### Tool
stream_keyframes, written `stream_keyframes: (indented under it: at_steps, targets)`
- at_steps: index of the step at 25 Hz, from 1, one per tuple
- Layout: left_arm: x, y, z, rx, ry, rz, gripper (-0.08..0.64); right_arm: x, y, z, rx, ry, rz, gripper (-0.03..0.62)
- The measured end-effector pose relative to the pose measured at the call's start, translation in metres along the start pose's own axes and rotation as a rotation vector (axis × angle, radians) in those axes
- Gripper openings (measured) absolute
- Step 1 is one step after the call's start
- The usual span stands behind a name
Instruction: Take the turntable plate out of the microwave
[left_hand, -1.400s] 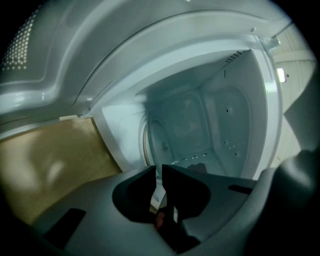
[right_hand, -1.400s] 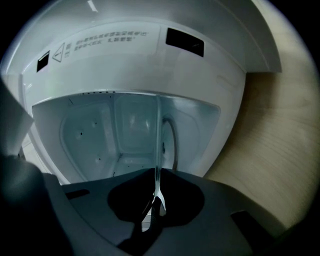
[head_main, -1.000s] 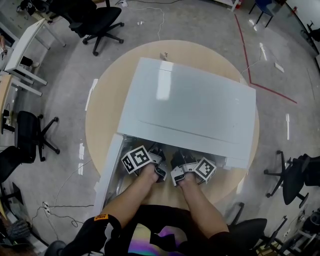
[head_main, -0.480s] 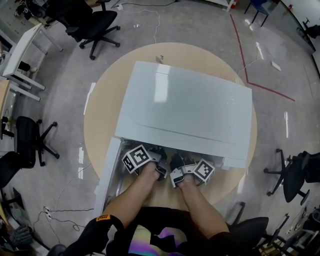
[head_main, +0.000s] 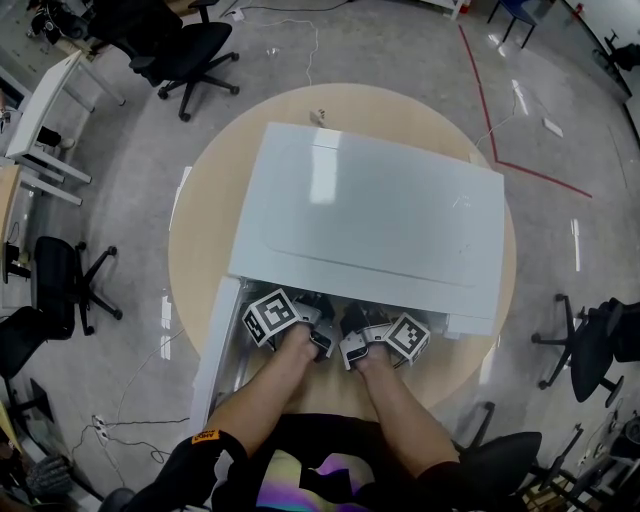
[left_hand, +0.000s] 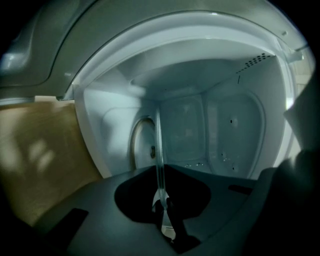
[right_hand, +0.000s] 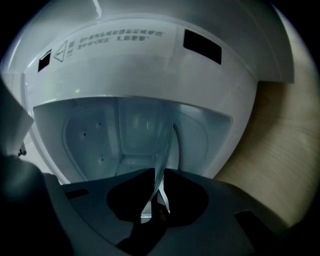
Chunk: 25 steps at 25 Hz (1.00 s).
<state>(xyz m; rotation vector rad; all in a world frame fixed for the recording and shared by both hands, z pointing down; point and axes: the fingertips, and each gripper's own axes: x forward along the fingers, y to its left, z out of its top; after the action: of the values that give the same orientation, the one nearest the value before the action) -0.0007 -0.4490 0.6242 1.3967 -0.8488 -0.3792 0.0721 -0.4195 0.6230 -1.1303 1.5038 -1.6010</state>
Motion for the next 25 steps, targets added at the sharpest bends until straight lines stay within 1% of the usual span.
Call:
stream_keyframes:
  at_steps: [6,9,13,15,17,20,25]
  targets:
    - [-0.003,0.001,0.001,-0.003,0.003,0.001,0.074,0.002,-0.005,0.0,-0.017,-0.003,-0.031,0.048]
    - [-0.004,-0.001,0.002,-0.011,0.002,-0.006,0.074,0.006,0.003,0.0,-0.016,0.001,0.001,0.051]
    - [-0.006,-0.004,0.001,-0.024,0.013,-0.015,0.072,0.009,0.0,-0.004,-0.014,0.023,-0.016,0.071]
    - [-0.007,-0.005,-0.005,-0.026,0.029,-0.018,0.072,0.012,0.002,-0.006,-0.015,0.038,-0.008,0.081]
    - [-0.008,-0.006,-0.01,-0.016,0.043,-0.02,0.072,0.014,0.001,-0.005,-0.018,0.033,-0.018,0.081]
    - [-0.011,-0.006,-0.013,-0.007,0.046,-0.026,0.071,0.013,-0.005,-0.001,-0.043,0.019,-0.059,0.08]
    - [-0.013,-0.012,-0.012,0.011,0.035,-0.045,0.074,0.013,0.002,-0.001,-0.081,0.007,-0.037,0.067]
